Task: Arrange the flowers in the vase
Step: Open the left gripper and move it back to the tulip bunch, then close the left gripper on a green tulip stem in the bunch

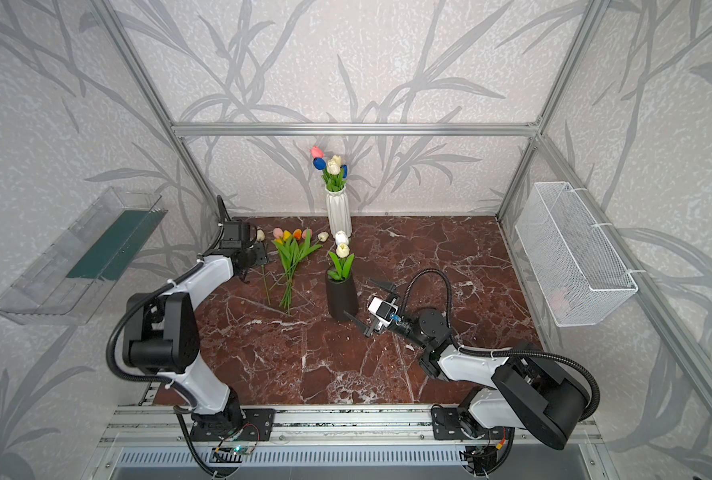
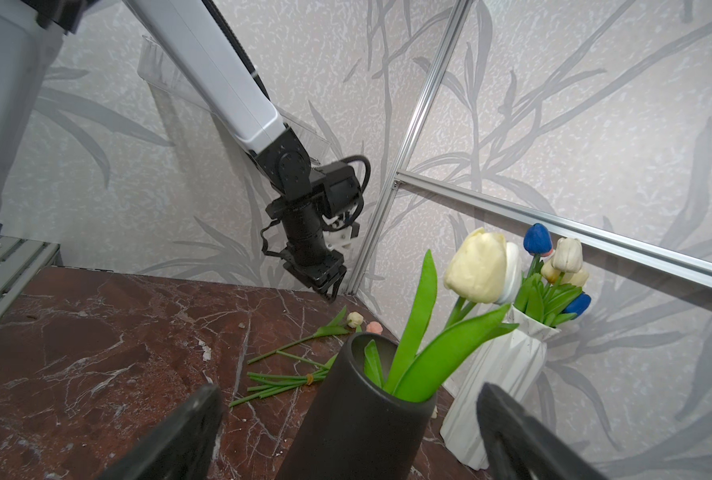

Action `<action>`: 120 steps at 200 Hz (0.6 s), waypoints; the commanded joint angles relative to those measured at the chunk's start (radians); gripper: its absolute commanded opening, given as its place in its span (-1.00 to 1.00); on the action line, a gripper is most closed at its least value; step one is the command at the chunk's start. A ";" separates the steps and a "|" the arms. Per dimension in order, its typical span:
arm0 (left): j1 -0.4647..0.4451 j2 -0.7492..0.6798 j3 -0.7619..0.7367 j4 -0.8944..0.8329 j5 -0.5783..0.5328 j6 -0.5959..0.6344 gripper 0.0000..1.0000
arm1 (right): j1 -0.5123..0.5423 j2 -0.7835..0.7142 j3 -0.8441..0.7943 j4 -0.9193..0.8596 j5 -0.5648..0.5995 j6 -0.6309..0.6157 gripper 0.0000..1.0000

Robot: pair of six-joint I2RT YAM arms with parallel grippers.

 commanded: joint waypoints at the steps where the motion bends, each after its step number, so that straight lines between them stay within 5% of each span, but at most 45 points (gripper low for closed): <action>1: 0.005 0.079 0.120 -0.181 0.009 -0.004 0.25 | 0.011 -0.013 0.002 0.017 -0.007 0.004 0.93; 31: 0.010 0.242 0.291 -0.339 0.015 0.018 0.18 | 0.014 -0.026 0.006 -0.007 -0.006 -0.002 0.92; 120: 0.031 0.380 0.401 -0.379 0.023 0.065 -0.16 | 0.017 -0.031 0.005 -0.022 0.002 -0.019 0.93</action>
